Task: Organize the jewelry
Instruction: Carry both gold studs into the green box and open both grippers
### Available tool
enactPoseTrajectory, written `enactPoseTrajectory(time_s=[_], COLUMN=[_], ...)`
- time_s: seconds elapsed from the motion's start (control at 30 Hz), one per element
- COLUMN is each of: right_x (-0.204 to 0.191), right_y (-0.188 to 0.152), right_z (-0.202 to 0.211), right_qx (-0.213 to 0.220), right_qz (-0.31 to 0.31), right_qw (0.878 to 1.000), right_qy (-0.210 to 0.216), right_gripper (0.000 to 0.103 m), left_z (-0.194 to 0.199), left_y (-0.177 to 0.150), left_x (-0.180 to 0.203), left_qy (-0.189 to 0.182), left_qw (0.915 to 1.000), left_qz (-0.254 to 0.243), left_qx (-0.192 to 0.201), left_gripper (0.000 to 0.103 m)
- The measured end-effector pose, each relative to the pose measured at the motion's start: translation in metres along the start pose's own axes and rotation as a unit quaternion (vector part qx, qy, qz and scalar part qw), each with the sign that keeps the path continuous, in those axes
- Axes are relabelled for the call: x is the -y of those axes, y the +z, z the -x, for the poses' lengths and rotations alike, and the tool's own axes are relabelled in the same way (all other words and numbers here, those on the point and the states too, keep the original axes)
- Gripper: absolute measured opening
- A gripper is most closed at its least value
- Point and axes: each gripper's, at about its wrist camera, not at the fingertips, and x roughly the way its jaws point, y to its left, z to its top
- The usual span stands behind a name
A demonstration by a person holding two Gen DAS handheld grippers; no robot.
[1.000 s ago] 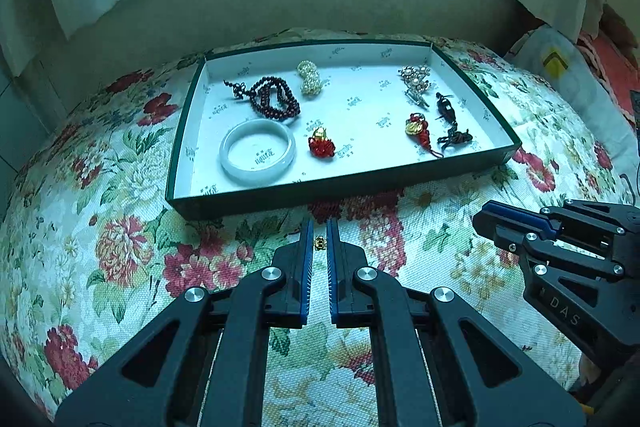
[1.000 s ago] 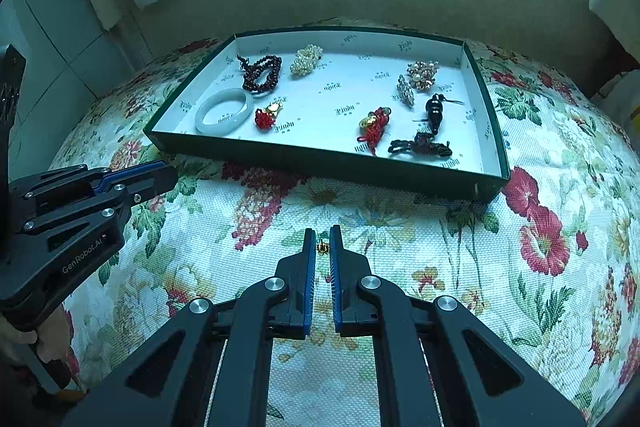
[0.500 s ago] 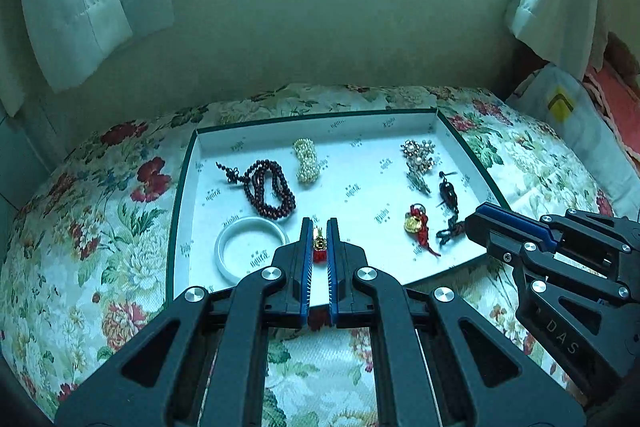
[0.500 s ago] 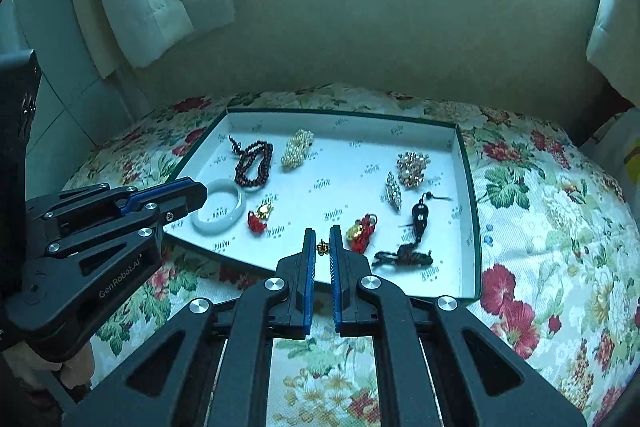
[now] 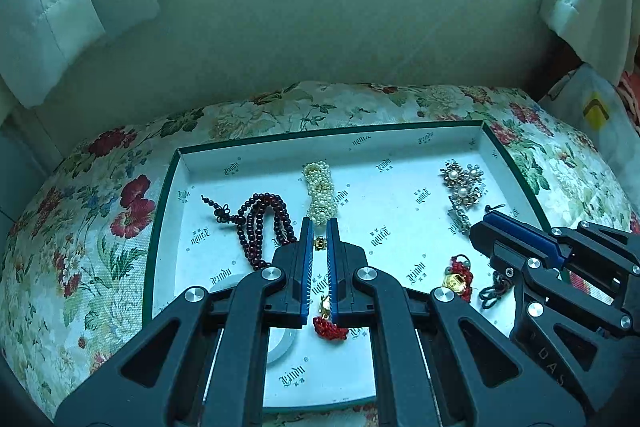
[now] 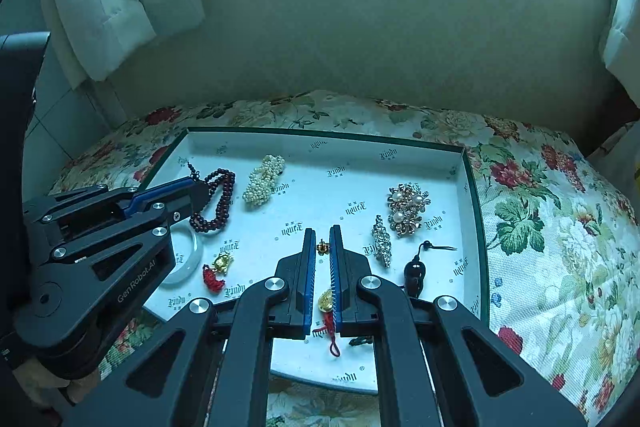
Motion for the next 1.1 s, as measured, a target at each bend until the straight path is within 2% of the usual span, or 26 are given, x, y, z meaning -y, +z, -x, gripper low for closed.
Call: enactPoseTrajectory(time_s=[0.37, 0.77, 0.8, 0.87, 0.9, 0.93, 1.03, 1.07, 1.1], right_x=[0.007, 0.014, 0.014, 0.013, 0.013, 0.013, 0.014, 0.013, 0.014], right_y=[-0.002, -0.006, -0.006, -0.006, -0.007, -0.007, -0.007, -0.007, -0.007], right_z=[-0.050, -0.058, -0.058, -0.058, -0.058, -0.058, -0.057, -0.057, -0.055], right_qx=[-0.037, -0.041, -0.042, -0.042, -0.041, -0.041, -0.040, -0.039, -0.037], right_qz=[0.002, -0.010, -0.011, -0.012, -0.013, -0.014, -0.015, -0.016, -0.017], right_qw=[0.999, 0.999, 0.999, 0.999, 0.999, 0.999, 0.999, 0.999, 0.999], right_qy=[-0.012, -0.017, -0.016, -0.017, -0.017, -0.017, -0.017, -0.017, -0.017], right_gripper=[0.007, 0.009, 0.009, 0.009, 0.009, 0.009, 0.010, 0.012, 0.028], left_z=[-0.051, -0.061, -0.061, -0.060, -0.060, -0.059, -0.058, -0.057, -0.056], left_y=[-0.001, -0.004, -0.004, -0.004, -0.004, -0.005, -0.006, -0.006, -0.006], left_x=[-0.001, -0.004, -0.004, -0.004, -0.004, -0.004, -0.004, -0.004, -0.003], left_qy=[0.020, 0.025, 0.026, 0.025, 0.026, 0.027, 0.026, 0.026, 0.024], left_qw=[0.9988, 0.9982, 0.9981, 0.9981, 0.9981, 0.9982, 0.9982, 0.9982, 0.9983], left_qz=[0.001, 0.006, 0.006, 0.006, 0.006, 0.006, 0.007, 0.007, 0.008], left_qx=[-0.045, -0.055, -0.055, -0.055, -0.055, -0.054, -0.054, -0.054, -0.053], left_gripper=[0.007, 0.010, 0.013, 0.026, 0.038, 0.041, 0.042, 0.042, 0.045])
